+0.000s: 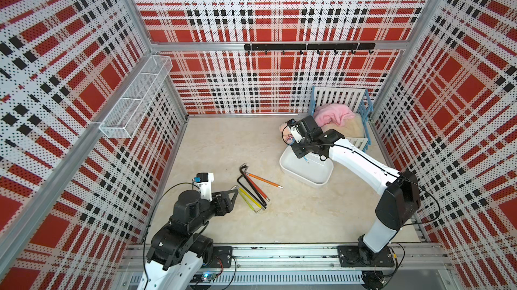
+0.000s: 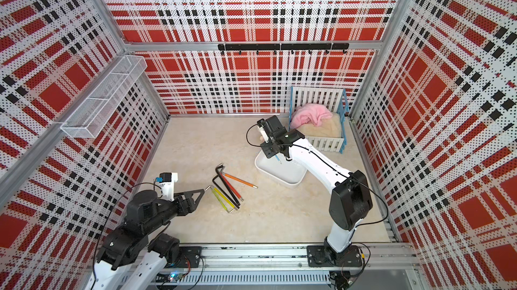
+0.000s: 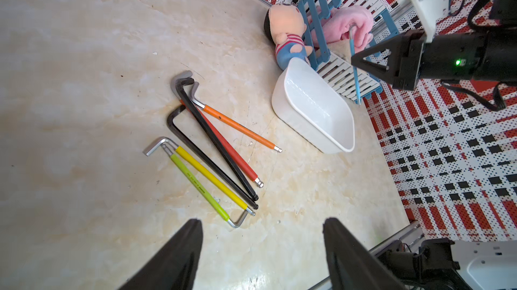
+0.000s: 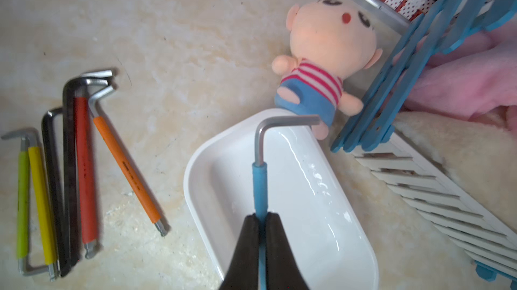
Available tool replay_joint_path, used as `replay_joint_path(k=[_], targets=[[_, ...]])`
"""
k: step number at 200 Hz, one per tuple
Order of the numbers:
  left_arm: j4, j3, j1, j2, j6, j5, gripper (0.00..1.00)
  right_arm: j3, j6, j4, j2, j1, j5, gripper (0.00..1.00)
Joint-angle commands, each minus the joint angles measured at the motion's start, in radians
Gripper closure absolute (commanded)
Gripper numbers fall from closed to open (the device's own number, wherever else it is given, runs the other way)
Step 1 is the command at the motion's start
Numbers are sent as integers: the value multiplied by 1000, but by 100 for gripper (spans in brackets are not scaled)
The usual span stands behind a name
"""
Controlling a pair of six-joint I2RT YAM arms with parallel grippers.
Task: Put the hex key on the desktop into the storage box
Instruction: Pick up the Allen key from the center of the board, then place the Allen key in the storage box.
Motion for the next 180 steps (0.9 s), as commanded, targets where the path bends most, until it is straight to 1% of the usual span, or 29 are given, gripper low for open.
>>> replay_joint_path(k=[1,19,39,75,89,104,127,141,150,152,155,180], targets=[[23,2,15,1,28,25,26,-74,-154,20,-24,7,-2,100],[25,2,21,6,34,33,26,-129,-192,50,-23,-7,25,100],[26,2,28,9,39,39,26,-150,-208,79,-4,-36,46,100],[29,2,42,14,50,53,26,-169,-257,117,60,-56,33,100],[29,2,51,15,53,57,26,-168,-266,118,87,-60,7,100],[31,2,61,15,55,61,26,-176,-296,110,108,-60,-53,100],[32,2,66,15,57,64,26,-213,-324,134,122,-64,-71,100],[34,0,66,15,59,69,26,-218,-349,131,128,-72,-116,100],[34,0,67,18,62,74,26,-221,-359,133,134,-72,-118,100],[34,0,90,19,63,74,26,-221,-361,132,136,-72,-118,100],[34,0,98,19,64,76,26,-221,-363,131,139,-72,-118,100],[36,0,108,31,77,90,26,-243,-387,131,161,-72,-131,100]])
